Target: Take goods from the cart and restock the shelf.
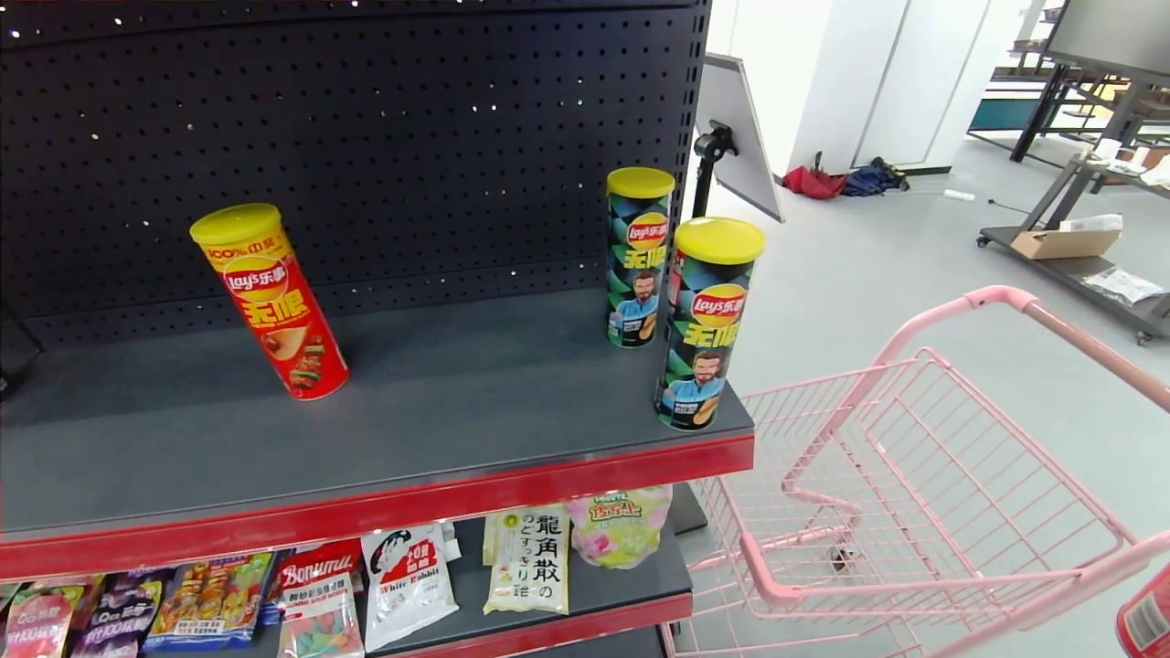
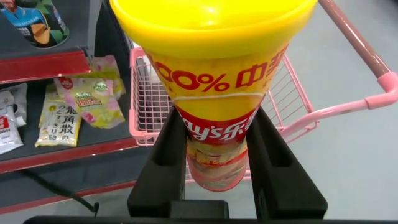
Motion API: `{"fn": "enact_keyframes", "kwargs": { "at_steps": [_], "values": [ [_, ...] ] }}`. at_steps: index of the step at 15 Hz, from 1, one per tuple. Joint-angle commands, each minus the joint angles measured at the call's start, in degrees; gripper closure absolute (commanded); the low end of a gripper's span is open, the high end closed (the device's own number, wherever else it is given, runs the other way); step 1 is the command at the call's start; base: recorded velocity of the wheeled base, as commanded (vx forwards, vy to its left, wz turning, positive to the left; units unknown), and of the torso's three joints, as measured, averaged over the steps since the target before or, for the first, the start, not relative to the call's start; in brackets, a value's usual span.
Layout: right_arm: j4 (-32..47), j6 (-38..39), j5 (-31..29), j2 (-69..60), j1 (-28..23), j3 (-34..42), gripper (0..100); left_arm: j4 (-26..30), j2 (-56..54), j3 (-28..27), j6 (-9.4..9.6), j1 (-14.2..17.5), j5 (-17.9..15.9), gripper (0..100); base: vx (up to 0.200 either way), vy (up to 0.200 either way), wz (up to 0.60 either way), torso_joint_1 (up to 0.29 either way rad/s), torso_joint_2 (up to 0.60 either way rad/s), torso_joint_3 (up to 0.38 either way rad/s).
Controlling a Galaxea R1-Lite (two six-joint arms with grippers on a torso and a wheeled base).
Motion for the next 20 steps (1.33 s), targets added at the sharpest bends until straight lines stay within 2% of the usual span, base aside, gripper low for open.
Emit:
{"fn": "enact_keyframes", "kwargs": {
  "at_steps": [1, 6, 8, 11, 14, 17, 20],
  "values": [
    [-0.04, -0.06, 0.04, 0.46, 0.04, 0.02, 100, 0.00, 0.07, 0.01, 0.02, 0.02, 0.03, 0, 0.000, 0.000, 0.00, 0.168, -0.38, -0.217],
    [-0.48, -0.42, -0.04, 0.19, 0.04, 1.78, 100, -0.09, 0.07, 0.01, 0.02, 0.02, 0.03, 0, 0.000, 0.000, 0.00, 0.135, -0.33, -0.185],
    [-0.56, -1.38, -0.13, -0.69, 0.04, 2.66, 100, 0.00, 0.07, 0.01, 0.02, 0.02, 0.03, 0, 0.000, 0.000, 0.00, 0.000, 0.00, 0.000],
    [-0.74, -1.56, -0.04, -1.04, 0.04, 3.54, 100, 0.00, 0.07, 0.01, 0.02, 0.02, 0.03, 0, 0.000, 0.000, 0.60, 0.009, -0.01, -0.006],
    [-0.83, -1.73, -0.04, -1.65, 0.04, 4.33, 100, 0.00, 0.07, 0.01, 0.02, 0.02, 0.03, 0, 0.000, 0.000, 0.00, 0.000, 0.00, 0.000],
    [-1.53, -1.56, 0.75, -5.70, 0.31, 7.05, 100, 0.00, 0.07, 0.01, 0.02, 0.02, 0.03, 0, 0.000, 0.000, 0.00, 0.000, 0.00, 0.000],
    [-5.92, -1.65, 1.54, -9.48, 2.06, 12.15, 100, 0.00, 0.07, 0.01, 0.02, 0.02, -0.05, 0, 0.000, 0.000, 0.00, 0.000, 0.00, 0.000]
  ]
}}
